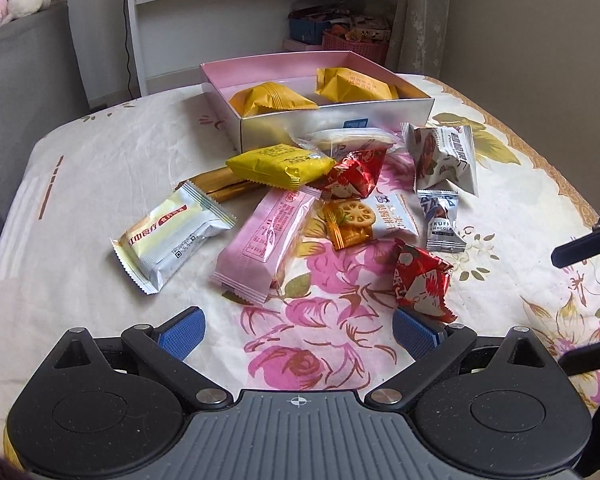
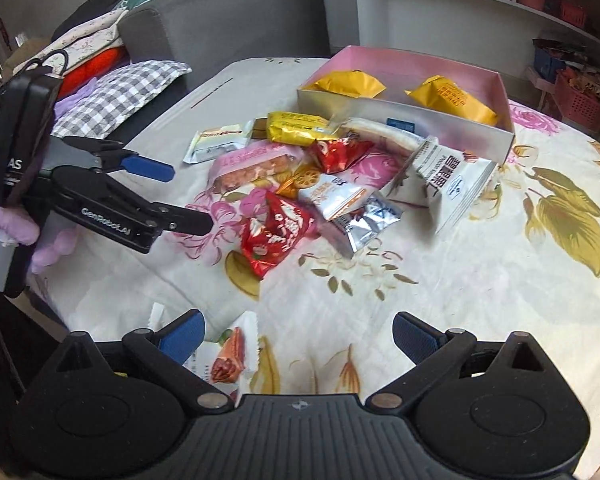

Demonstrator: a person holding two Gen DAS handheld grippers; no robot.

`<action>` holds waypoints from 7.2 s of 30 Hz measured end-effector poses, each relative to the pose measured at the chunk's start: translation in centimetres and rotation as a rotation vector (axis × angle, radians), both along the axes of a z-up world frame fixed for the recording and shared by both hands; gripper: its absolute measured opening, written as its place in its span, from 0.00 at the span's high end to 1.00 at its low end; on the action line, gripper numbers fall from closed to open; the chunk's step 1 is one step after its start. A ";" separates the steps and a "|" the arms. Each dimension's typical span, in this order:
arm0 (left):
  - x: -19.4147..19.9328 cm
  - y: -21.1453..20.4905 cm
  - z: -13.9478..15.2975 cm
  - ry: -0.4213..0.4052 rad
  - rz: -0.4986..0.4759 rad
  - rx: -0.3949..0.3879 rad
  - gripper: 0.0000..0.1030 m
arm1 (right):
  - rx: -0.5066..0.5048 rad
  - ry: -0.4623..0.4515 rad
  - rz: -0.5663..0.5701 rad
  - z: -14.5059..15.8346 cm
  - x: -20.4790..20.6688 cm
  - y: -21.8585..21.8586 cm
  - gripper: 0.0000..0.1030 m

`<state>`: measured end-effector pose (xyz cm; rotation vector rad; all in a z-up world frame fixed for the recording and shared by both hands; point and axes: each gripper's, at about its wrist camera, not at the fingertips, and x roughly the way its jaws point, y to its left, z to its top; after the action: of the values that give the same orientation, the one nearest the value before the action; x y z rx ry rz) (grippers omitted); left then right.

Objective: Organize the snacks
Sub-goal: 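Withdraw both grippers from the box back toward the snack pile, then grasp the pink wafer bar with the left gripper while the right grasps a pecan packet, then carry the pink wafer bar and pecan packet into the box and release them, then withdraw both grippers from the box toward the remaining snacks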

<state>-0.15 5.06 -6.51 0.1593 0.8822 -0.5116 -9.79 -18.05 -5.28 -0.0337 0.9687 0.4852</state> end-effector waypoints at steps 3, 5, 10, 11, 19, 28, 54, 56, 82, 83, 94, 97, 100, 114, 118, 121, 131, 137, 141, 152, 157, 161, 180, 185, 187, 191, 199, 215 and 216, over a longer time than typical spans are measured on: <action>0.0 0.2 -0.5 -0.035 -0.013 -0.010 0.02 | 0.040 0.024 0.038 -0.1 -0.4 0.7 0.08; 0.1 0.3 -0.7 -0.055 -0.027 -0.011 0.02 | 0.060 0.040 0.056 -0.2 -0.5 1.2 0.08; 1.0 0.3 -1.4 -0.096 -0.044 -0.009 0.02 | 0.074 0.097 0.089 -1.2 -0.7 2.3 0.08; 1.2 0.3 -1.6 -0.103 -0.045 -0.006 0.02 | 0.071 0.108 0.095 -1.4 -0.7 2.5 0.08; 2.7 -1.0 -1.7 -0.157 -0.055 0.011 0.03 | 0.031 0.120 0.137 -2.6 -1.3 3.4 0.09; 4.5 -2.4 -1.9 -0.152 -0.048 0.036 0.08 | 0.031 0.103 0.157 -2.2 -1.4 3.1 0.27; 4.6 -1.7 -0.7 0.000 0.020 0.028 0.71 | 0.051 0.088 0.023 -1.0 1.4 0.6 0.56; 4.4 -1.3 -0.4 0.016 0.024 0.012 0.71 | 0.049 0.078 0.012 -0.7 1.6 0.4 0.57; 2.4 0.0 5.0 0.040 0.027 -0.183 0.71 | 0.145 0.031 -0.122 1.9 4.1 -1.6 0.80; 2.4 0.0 5.1 0.041 0.029 -0.185 0.71 | 0.150 0.026 -0.128 2.1 4.3 -1.8 0.80; 3.5 -0.5 6.0 0.032 0.060 -0.216 0.71 | 0.233 -0.033 -0.226 4.7 6.6 -3.4 0.89; 4.1 -0.7 6.3 0.027 0.079 -0.224 0.71 | 0.252 -0.048 -0.252 5.2 7.5 -3.6 1.00; 5.1 -1.0 6.6 0.033 0.108 -0.247 0.71 | 0.279 -0.076 -0.286 6.0 8.6 -4.2 1.00; 6.9 -1.8 5.0 0.120 0.155 -0.242 0.71 | 0.289 0.102 -0.366 2.4 11.7 -4.2 0.33; 6.9 -2.1 4.4 0.129 0.165 -0.222 0.71 | 0.296 0.161 -0.426 0.5 13.1 -3.5 0.33; 6.9 -2.4 4.2 0.133 0.165 -0.209 0.71 | 0.288 0.196 -0.470 -0.8 14.2 -2.9 0.33; 6.9 -2.8 4.2 0.098 0.154 -0.156 0.71 | 0.253 0.221 -0.541 -1.3 14.9 -2.7 0.67; 7.4 -2.6 4.9 0.086 0.170 -0.180 0.71 | 0.297 0.226 -0.547 -0.2 14.3 -3.4 0.67; 7.9 -2.8 5.5 0.078 0.184 -0.204 0.71 | 0.367 0.218 -0.556 1.1 13.9 -4.0 0.67; 11.2 -5.6 7.2 0.035 0.229 -0.323 0.71 | 0.503 0.123 -0.634 3.7 16.6 -6.3 0.67; 13.3 -7.5 6.4 -0.018 0.247 -0.304 0.71 | 0.541 0.104 -0.643 2.6 19.0 -7.8 0.67; 14.8 -8.7 5.3 -0.039 0.256 -0.288 0.71 | 0.584 0.123 -0.646 1.2 20.6 -9.1 0.66; 18.1 -10.5 1.3 -0.047 0.365 -0.247 0.70 | 0.547 0.050 -0.626 -0.9 23.8 -8.8 0.64; 17.9 -10.7 1.9 -0.085 0.356 -0.218 0.63 | 0.536 0.012 -0.619 -0.2 23.6 -8.9 0.49; 17.8 -10.7 2.1 -0.091 0.347 -0.217 0.60 | 0.536 -0.009 -0.614 0.3 23.4 -8.9 0.40; 17.1 -10.8 2.8 -0.112 0.326 -0.187 0.39 | 0.502 -0.027 -0.598 1.0 23.0 -8.8 0.37; 15.3 -10.7 4.2 -0.133 0.275 -0.152 0.18 | 0.401 -0.076 -0.579 2.8 21.3 -8.5 0.20; 11.1 -7.3 5.7 -0.117 0.236 -0.102 0.04 | 0.225 -0.147 -0.463 5.3 15.6 -7.4 0.08; 10.9 -7.0 5.6 -0.115 0.235 -0.100 0.04 | 0.217 -0.153 -0.456 5.3 15.3 -7.4 0.08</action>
<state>10.73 -1.93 -0.88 -0.0066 0.7496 -0.3233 5.52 -25.43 0.06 0.3356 0.7395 0.1608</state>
